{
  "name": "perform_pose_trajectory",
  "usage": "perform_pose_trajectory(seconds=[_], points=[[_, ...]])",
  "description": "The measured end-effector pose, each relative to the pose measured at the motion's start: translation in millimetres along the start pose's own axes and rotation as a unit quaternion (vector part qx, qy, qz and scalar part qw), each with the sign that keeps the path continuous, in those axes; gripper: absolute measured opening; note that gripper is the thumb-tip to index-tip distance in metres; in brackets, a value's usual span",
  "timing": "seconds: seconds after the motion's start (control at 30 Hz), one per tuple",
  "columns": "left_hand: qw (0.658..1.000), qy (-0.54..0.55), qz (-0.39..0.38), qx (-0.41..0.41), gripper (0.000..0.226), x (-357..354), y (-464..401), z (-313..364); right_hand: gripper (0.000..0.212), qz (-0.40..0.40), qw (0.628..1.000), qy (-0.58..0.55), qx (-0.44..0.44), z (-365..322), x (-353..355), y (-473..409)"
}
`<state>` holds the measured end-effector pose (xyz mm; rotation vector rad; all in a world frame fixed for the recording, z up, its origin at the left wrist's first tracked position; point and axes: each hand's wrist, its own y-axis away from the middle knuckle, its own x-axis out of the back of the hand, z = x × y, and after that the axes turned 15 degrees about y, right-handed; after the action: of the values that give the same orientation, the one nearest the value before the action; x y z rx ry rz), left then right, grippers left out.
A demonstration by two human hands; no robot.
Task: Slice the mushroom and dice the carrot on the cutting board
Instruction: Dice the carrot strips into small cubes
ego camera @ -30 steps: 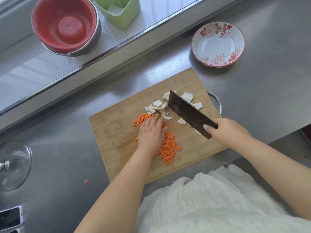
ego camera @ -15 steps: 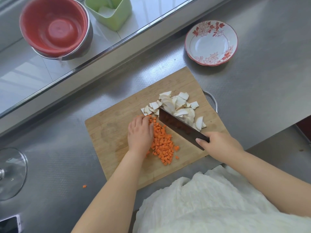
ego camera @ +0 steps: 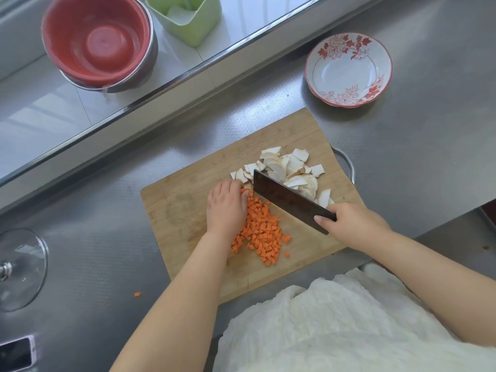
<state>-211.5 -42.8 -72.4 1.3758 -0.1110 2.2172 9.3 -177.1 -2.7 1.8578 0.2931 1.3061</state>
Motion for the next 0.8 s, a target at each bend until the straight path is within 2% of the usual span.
perform_pose_trajectory(seconds=[0.47, 0.7, 0.8], points=[[0.999, -0.035, 0.004, 0.008, 0.026, -1, -9, 0, 0.033, 0.0, 1.0, -0.001, 0.012, -8, 14, -10], [0.999, 0.014, -0.032, 0.003, 0.034, -1, -11, -5, 0.031, 0.002, 1.0, -0.007, 0.013, -7, 19, -19], [0.998, 0.049, -0.025, 0.008, 0.033, 2, -9, -9, 0.03, -0.004, 1.0, 0.004, 0.015, -5, 14, -16]])
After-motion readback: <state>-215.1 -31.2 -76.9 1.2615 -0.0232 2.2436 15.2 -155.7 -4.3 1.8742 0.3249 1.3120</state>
